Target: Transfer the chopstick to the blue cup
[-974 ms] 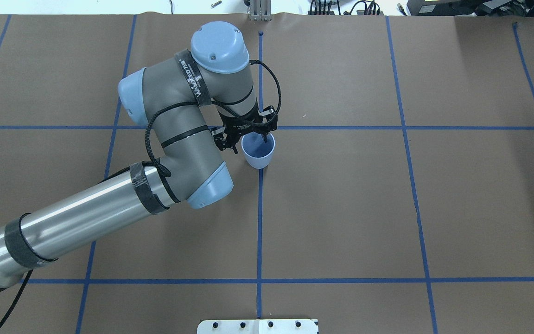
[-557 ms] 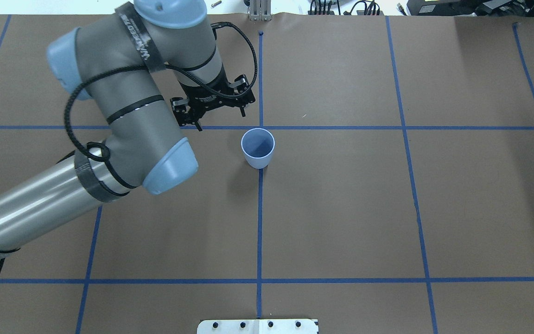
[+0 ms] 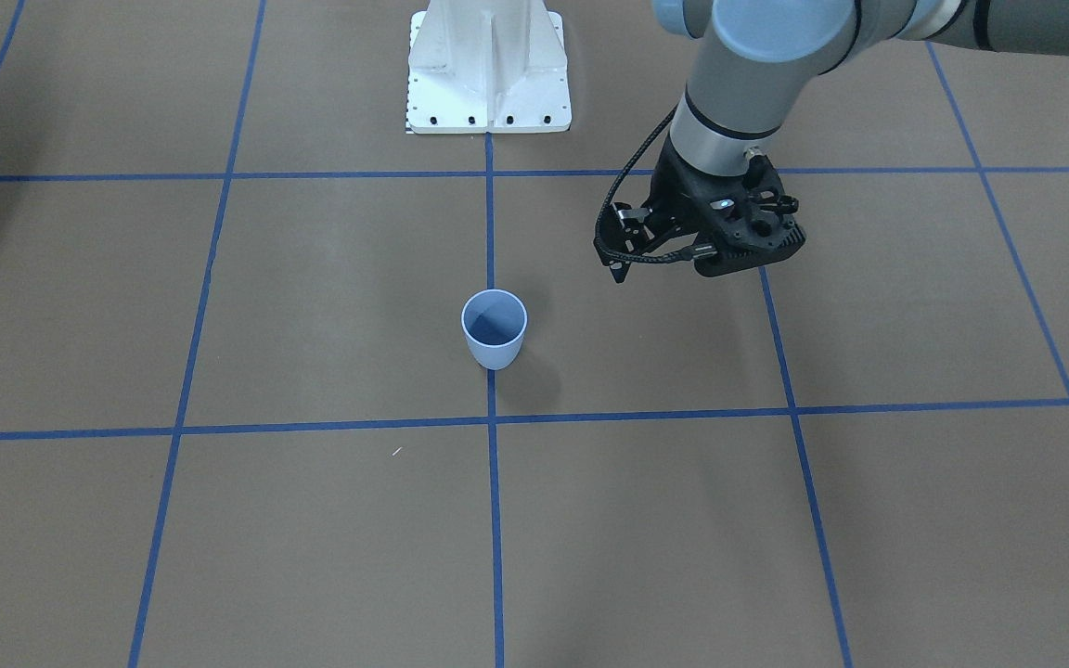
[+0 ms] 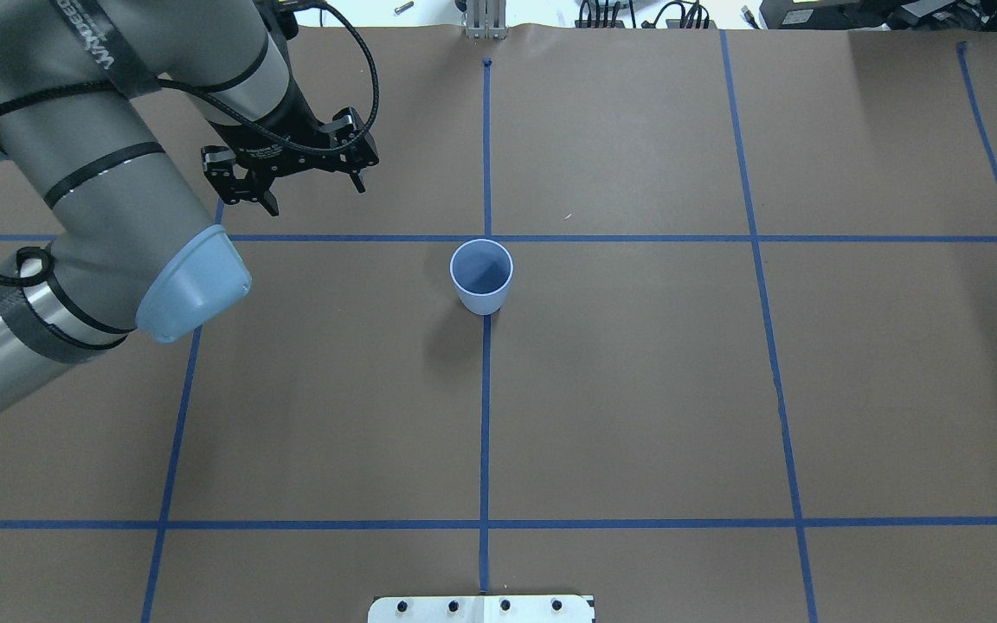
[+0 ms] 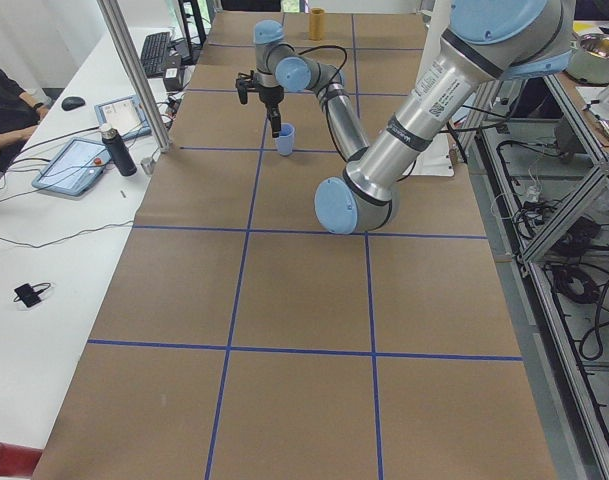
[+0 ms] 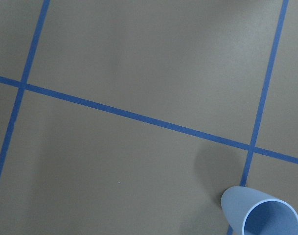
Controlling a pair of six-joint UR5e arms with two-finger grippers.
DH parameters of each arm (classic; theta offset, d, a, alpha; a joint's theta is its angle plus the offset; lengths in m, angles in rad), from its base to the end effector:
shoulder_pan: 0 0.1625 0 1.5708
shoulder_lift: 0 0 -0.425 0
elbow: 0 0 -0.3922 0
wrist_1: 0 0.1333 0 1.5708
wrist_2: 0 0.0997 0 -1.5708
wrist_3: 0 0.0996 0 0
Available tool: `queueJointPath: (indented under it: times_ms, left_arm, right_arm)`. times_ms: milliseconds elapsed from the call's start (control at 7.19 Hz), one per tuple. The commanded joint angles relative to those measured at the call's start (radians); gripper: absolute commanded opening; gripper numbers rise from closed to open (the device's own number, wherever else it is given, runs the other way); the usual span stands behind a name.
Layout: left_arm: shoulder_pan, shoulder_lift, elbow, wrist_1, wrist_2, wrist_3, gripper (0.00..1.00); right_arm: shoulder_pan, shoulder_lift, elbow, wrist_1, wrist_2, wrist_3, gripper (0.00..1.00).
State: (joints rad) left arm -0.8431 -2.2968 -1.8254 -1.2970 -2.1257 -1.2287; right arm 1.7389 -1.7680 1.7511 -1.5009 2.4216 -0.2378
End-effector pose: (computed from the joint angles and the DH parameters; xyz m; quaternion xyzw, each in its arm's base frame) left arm 0.3595 -0.5251 0.1541 -0.0273 0.4196 -0.1318 0.8977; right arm 0.1265 -0.3963 0.6462 0.1068 -0.3992 -0.0427 0.9096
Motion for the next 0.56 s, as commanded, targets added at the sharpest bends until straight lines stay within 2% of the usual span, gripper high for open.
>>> queueJointPath:
  times_ms: [0,139,418]
  left_arm:
    - [-0.020,0.016,-0.008,0.001,-0.010,0.012,0.99]
    - [-0.021,0.016,-0.014,0.016,-0.010,0.012,0.99]
    - [-0.030,0.045,-0.060,0.057,-0.010,0.021,0.99]
  right_arm:
    - [0.022,-0.028,-0.021,0.011,-0.064,-0.106,1.00]
    - [0.022,-0.009,-0.066,0.016,-0.079,-0.165,1.00]
    - [0.022,0.022,-0.172,0.200,-0.085,-0.173,1.00]
